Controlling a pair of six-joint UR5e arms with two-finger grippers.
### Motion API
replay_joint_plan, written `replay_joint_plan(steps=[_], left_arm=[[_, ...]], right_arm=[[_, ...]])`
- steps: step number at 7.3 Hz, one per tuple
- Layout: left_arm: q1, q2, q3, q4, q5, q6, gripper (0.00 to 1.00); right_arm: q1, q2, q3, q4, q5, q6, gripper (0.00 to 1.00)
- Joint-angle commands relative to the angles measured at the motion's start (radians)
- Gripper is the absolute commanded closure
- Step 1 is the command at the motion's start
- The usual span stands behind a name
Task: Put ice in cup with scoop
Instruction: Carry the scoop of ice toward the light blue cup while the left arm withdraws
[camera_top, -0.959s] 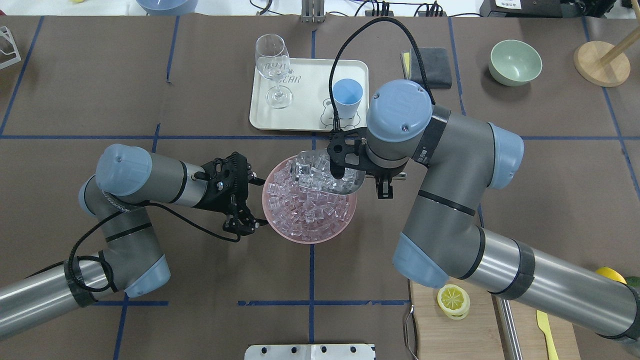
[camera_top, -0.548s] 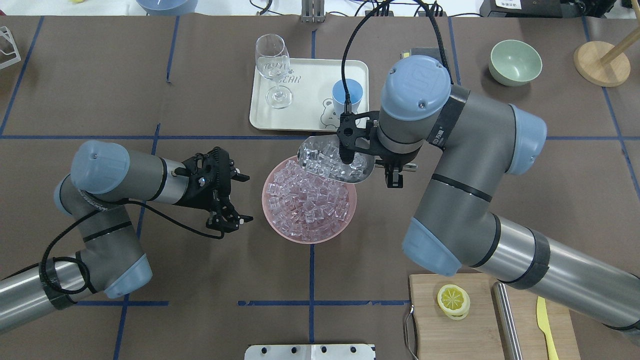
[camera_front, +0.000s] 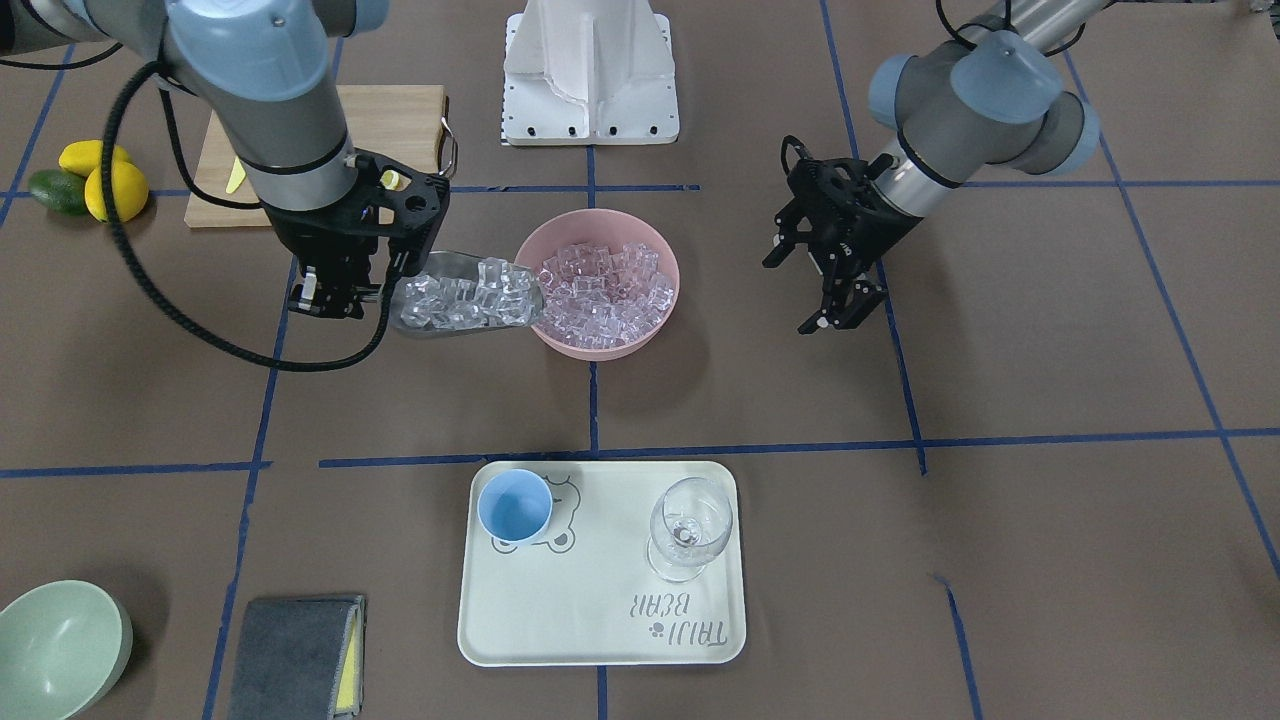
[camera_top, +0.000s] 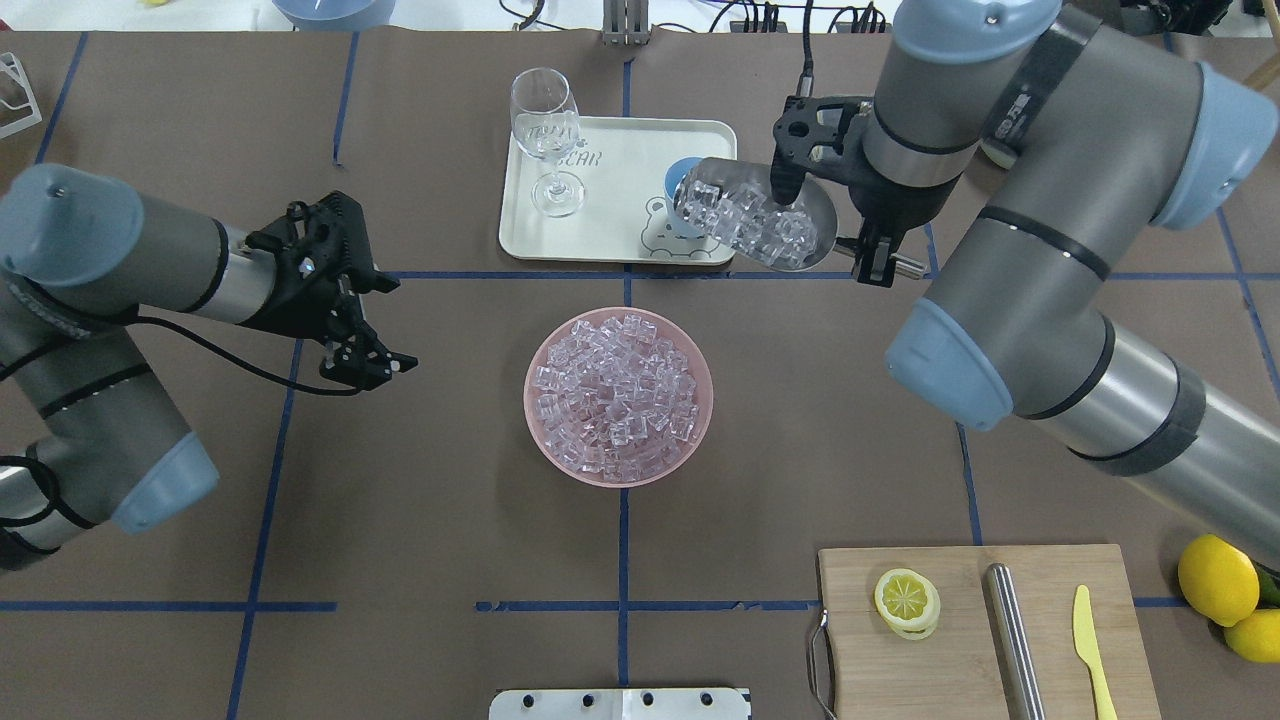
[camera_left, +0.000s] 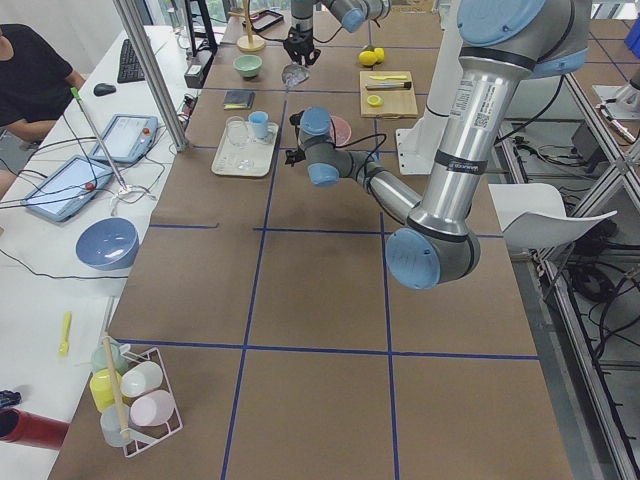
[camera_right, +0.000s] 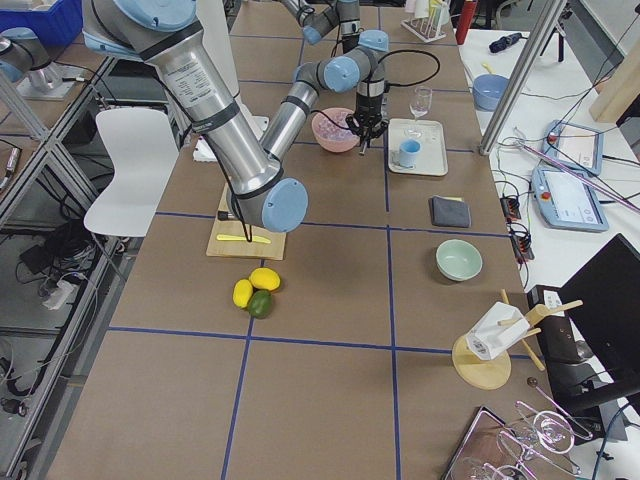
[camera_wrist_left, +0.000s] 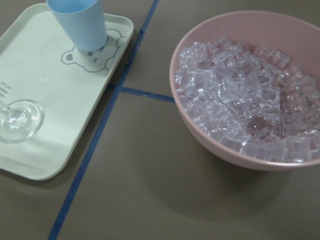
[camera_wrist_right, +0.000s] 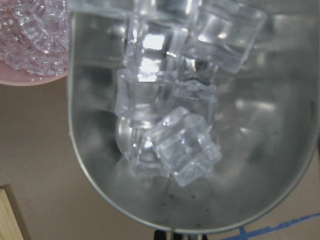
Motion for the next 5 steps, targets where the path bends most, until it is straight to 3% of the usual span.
replay_joint_plan(steps=[1,3,5], left_arm=[[-0.116,0.046,-0.001,0.006,-0.086,-0.019,0.04],[-0.165,0.047,-0.007,0.003,-0.084,-0.230,0.00],[-0.214,0.069,0.002,0.006,-0.089,-0.252,0.00]], right_arm=[[0.064,0.001,0.001,-0.072,0.034,0.054,1.00],[0.066,0.007,-0.012,-0.067,0.034,0.166,1.00],[0.061,0.053,-0.066,-0.067,0.034,0.282,1.00]])
